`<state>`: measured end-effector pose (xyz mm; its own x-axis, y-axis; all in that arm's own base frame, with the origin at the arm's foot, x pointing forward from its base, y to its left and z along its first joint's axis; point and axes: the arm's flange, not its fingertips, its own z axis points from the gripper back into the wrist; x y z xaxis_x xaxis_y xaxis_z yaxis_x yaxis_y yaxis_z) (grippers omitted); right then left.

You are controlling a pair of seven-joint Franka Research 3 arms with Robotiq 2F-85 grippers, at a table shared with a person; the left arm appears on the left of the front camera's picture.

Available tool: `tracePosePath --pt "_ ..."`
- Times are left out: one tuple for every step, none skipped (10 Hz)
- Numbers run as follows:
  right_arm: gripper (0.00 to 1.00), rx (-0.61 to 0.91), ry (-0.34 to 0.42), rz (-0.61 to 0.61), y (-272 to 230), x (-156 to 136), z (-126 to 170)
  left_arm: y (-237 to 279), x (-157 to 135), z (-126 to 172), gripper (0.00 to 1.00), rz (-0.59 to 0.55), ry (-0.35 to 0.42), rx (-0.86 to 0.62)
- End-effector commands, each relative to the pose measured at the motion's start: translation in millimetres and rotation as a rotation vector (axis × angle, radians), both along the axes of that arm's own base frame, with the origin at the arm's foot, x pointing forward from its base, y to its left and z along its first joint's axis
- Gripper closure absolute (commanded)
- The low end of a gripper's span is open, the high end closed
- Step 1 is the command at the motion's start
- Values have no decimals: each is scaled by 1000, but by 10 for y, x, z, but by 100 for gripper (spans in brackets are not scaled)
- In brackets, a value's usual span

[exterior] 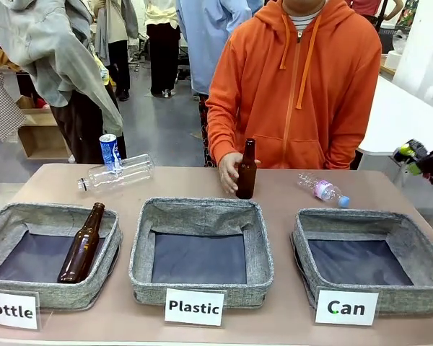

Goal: Sort the can waste into the basket.
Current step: Pick up the can waste from the table and place it in the right Fabric basket.

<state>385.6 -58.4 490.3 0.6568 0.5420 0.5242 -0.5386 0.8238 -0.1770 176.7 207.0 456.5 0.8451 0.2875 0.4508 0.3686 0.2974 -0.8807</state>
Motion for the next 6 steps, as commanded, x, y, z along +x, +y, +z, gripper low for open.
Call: tracePosePath --pt "100 -50 81 329 68 -219 -187 -20 -2 26 0 4 -2 -26" --pt "100 -79 166 506 219 -281 -264 -20 -2 26 0 4 -2 -26" --pt "100 -91 262 667 353 -324 -325 -20 -2 26 0 4 -2 -26" --pt "100 -107 340 749 445 -334 -375 -20 -2 26 0 4 -2 -26" --pt "100 -113 372 778 514 -331 -415 -20 -2 26 0 4 -2 -26" --pt "100 -98 374 778 543 -310 -424 -20 -2 26 0 4 -2 -26"
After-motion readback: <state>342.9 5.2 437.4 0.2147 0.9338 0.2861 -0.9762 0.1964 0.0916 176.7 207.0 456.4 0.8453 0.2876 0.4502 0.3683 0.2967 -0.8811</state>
